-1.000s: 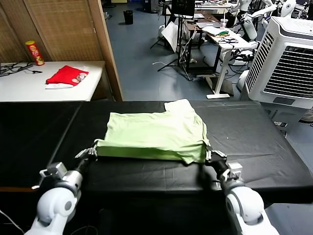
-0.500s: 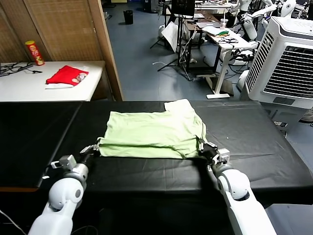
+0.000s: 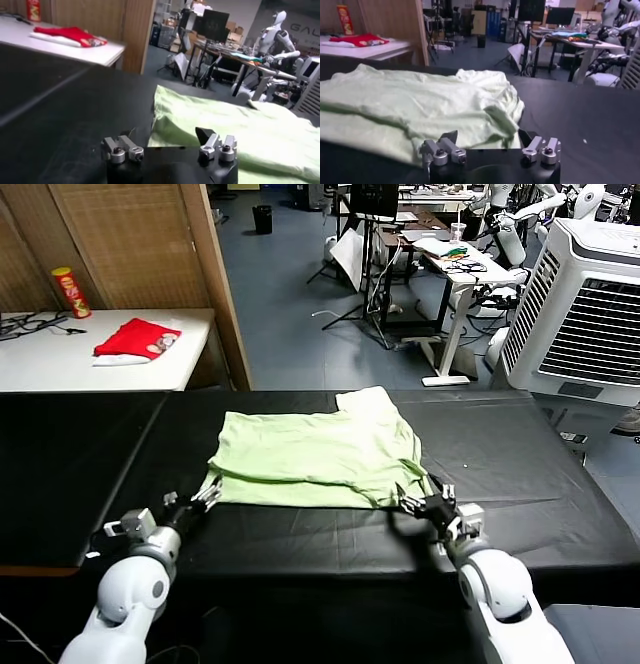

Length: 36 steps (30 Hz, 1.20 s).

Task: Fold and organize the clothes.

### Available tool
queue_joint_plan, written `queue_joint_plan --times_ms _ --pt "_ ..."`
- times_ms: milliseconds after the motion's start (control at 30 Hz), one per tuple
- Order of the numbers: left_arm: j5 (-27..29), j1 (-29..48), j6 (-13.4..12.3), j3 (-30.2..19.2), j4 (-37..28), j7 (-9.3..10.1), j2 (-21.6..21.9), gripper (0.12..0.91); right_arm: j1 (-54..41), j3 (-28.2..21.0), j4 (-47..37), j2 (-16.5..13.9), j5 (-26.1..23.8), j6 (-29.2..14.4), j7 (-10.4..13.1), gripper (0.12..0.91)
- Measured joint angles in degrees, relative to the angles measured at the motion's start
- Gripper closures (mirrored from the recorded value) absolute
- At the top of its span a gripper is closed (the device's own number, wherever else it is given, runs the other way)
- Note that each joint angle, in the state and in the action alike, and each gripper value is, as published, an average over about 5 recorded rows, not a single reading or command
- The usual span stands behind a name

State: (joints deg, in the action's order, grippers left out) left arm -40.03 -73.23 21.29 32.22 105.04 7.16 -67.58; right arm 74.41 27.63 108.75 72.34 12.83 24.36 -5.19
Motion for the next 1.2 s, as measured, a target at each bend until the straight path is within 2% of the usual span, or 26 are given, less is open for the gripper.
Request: queue_joint_plan --times_ms 100,133,300,400,500,567,733,1100,1200 --pt "-0.6 -0.2 0.2 0.3 -0.4 -0.29 0.0 0.279 0.5 0.0 -0.3 0.3 -0.1 -0.1 0.0 0.407" --pt "-0.7 -0.3 0.2 0.3 -0.5 -0.49 0.0 0.316 0.6 0.0 -0.3 0.3 -0.2 -0.1 0.0 0.44" --pt "-1.1 -0.8 0.5 0.4 -0.8 -1.19 0.0 0.587 1.2 0.0 -0.2 0.7 -0.4 -0.1 0.1 0.709" --pt "-1.3 -1.2 0.8 0.4 -0.6 -1.2 0.1 0.754 1.9 0.3 0.7 0.8 -0.3 0.3 0.5 0.84" --pt "-1.5 -1.9 1.3 0.5 0.2 -0.69 0.5 0.876 2.9 0.8 2.3 0.7 -0.3 1.4 1.1 0.883" --pt "-1.5 -2.7 1.8 0.7 1.2 -0.04 1.0 0.903 3.7 1.1 3.7 0.5 -0.3 2.1 1.3 0.884" --pt "-0.8 -5.5 3.0 1.8 5.2 1.4 2.4 0.904 7.2 2.3 7.8 -0.1 -0.4 3.4 1.3 0.883" --pt "5.1 -16.9 3.6 4.1 16.6 1.61 2.4 0.904 15.7 3.7 13.7 0.1 -2.2 4.8 1.5 0.882" --pt "5.8 -19.7 3.7 4.9 18.5 1.66 2.5 0.904 17.4 4.1 15.1 0.1 -2.8 5.3 1.1 0.83"
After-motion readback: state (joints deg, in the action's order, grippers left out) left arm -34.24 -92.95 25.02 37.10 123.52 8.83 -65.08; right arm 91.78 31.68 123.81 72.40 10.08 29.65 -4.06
